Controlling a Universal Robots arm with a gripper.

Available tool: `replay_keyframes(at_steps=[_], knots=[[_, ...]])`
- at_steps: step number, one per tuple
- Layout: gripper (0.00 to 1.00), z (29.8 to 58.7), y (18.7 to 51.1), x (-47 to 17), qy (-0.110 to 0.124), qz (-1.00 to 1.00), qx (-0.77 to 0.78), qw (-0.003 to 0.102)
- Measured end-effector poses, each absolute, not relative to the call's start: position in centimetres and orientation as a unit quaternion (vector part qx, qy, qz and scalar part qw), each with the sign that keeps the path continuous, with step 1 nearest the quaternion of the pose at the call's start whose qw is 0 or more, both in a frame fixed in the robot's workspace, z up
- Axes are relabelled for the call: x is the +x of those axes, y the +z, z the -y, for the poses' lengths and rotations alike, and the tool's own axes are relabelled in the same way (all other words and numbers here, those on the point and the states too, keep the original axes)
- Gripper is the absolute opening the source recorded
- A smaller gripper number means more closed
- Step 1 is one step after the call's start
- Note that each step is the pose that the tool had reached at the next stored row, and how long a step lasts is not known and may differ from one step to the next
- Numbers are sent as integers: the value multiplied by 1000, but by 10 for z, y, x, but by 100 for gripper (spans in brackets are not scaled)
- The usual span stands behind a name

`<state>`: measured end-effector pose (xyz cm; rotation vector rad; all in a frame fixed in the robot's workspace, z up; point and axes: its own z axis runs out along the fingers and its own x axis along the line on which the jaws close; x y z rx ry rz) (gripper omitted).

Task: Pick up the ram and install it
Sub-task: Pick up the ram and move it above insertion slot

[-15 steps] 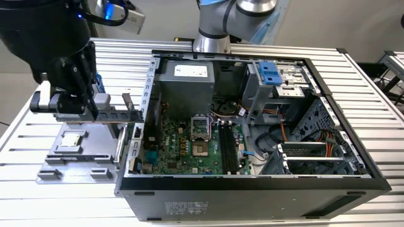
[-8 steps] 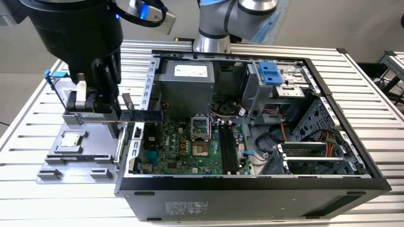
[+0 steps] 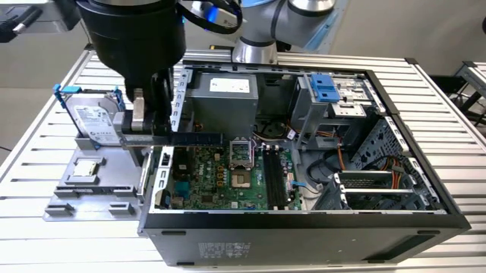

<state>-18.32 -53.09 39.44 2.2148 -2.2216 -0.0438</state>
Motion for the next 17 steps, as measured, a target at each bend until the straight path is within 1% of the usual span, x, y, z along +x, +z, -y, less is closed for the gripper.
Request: replay_keyframes(at_steps=[17], knots=[[0,529,394,-109,-14,708,706,2]])
